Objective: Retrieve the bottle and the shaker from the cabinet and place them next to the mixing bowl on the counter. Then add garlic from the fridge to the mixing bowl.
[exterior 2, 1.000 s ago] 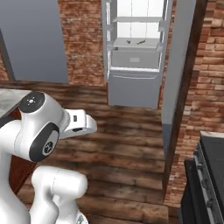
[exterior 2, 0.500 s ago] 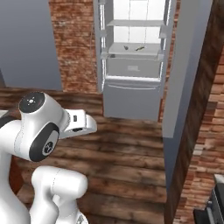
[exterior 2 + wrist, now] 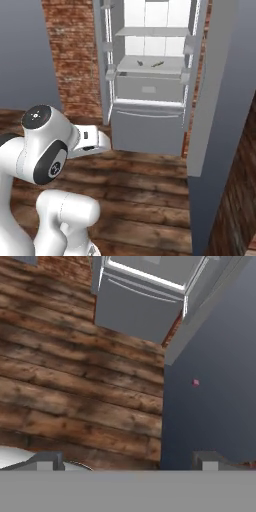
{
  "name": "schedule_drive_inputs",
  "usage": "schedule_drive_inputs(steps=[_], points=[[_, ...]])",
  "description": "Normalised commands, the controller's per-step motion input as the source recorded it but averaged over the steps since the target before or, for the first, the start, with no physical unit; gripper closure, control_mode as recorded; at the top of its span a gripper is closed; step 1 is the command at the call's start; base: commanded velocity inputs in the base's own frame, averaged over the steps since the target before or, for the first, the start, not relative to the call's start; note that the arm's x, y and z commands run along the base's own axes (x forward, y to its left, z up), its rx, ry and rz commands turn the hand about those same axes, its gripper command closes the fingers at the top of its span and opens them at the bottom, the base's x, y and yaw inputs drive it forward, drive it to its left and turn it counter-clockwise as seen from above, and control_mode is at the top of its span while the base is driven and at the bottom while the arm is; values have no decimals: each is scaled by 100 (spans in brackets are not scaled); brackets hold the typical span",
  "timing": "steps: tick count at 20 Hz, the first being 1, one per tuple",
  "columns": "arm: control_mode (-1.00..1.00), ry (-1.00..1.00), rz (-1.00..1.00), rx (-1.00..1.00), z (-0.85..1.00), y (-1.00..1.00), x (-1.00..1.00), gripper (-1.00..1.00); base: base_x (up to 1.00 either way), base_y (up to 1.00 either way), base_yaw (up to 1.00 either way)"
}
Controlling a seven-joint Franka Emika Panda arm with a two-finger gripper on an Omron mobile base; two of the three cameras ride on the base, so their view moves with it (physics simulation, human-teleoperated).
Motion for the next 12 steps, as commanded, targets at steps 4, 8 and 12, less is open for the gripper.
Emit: schedule_drive_inputs(steps=[4,8,12], points=[[100,0,0,0,0,0,0,-100,100,-8,0],[100,0,0,0,0,0,0,-100,100,-8,0],[100,0,0,0,0,0,0,-100,99,-12,0]])
